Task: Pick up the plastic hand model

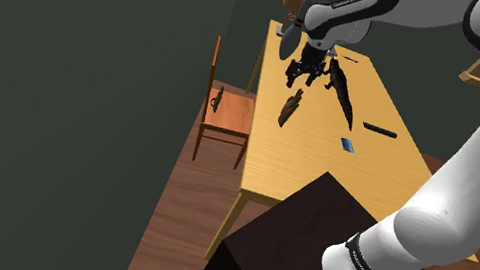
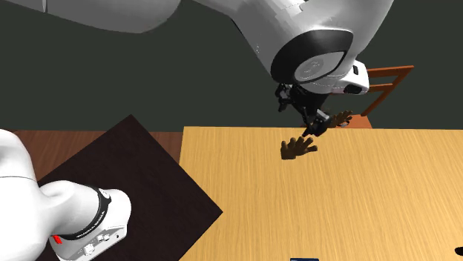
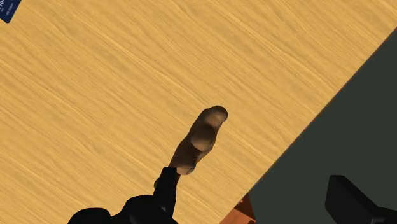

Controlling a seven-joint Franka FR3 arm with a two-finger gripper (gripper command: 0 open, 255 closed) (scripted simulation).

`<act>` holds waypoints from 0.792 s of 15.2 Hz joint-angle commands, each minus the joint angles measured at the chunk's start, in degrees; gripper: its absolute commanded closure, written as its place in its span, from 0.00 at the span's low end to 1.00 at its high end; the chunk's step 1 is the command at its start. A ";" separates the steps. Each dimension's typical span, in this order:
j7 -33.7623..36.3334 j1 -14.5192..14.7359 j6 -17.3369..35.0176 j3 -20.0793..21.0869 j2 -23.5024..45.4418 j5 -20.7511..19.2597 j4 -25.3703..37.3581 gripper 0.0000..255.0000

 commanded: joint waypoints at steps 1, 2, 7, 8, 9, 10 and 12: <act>-1.02 -0.93 0.71 -0.29 4.43 0.68 3.48 0.00; -1.50 -1.45 0.89 -0.39 6.53 0.99 5.28 0.00; -3.57 -4.31 0.81 -0.63 17.22 2.44 15.51 0.00; -3.90 -4.93 0.59 -0.64 19.42 2.69 17.84 0.00; -4.06 -5.26 0.45 -0.63 20.57 2.81 19.08 0.00; -4.07 -5.31 1.00 -0.56 21.01 2.89 18.97 0.00; -4.10 -5.41 2.09 -0.42 21.92 3.06 18.77 0.00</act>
